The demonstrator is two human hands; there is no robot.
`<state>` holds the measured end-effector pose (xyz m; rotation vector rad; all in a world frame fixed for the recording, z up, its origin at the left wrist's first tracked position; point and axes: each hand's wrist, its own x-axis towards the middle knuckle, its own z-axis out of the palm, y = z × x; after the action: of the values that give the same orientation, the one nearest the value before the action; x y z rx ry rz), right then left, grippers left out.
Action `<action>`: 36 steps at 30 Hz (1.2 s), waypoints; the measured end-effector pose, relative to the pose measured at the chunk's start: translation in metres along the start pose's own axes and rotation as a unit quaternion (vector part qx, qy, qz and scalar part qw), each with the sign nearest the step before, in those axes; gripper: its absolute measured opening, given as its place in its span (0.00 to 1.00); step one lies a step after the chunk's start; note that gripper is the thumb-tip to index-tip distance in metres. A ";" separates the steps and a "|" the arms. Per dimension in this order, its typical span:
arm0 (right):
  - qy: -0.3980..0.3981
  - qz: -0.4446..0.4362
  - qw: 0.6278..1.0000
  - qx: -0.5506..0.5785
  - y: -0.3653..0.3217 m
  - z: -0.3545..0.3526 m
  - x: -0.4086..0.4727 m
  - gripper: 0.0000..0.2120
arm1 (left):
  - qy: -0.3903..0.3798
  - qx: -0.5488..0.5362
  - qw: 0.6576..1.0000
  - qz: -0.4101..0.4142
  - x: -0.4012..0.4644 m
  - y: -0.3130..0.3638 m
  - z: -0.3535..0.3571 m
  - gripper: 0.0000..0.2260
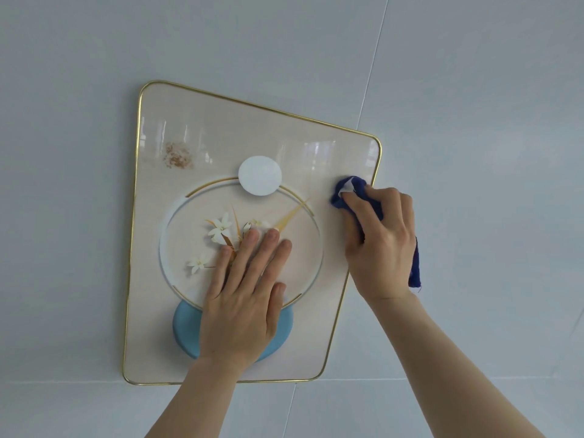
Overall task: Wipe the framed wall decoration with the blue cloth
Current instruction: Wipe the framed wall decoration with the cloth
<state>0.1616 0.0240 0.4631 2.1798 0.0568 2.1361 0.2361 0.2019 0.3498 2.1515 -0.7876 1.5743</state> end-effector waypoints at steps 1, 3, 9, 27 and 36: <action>-0.004 0.006 1.000 -0.001 -0.003 0.000 0.000 0.11 | -0.002 0.000 1.000 0.000 0.001 0.000 0.000 0.27; -0.002 0.034 0.999 0.002 -0.013 -0.001 0.000 0.11 | -0.006 -0.007 1.000 -0.002 0.001 0.000 -0.002 0.27; -0.059 0.116 0.991 -0.030 -0.038 -0.019 0.007 0.08 | -0.042 -0.058 0.997 -0.009 0.004 0.003 -0.022 0.28; -0.036 0.221 0.951 0.213 -0.131 -0.030 0.061 0.11 | -0.028 -0.126 0.978 -0.165 0.018 -0.114 -0.082 0.48; -0.002 0.040 0.992 0.121 -0.175 0.048 0.060 0.12 | -0.042 -0.113 0.982 -0.148 0.013 -0.126 -0.069 0.55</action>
<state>0.2168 0.2022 0.5064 2.3533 0.2435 2.2751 0.2663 0.3380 0.3890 2.0674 -0.6045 1.1925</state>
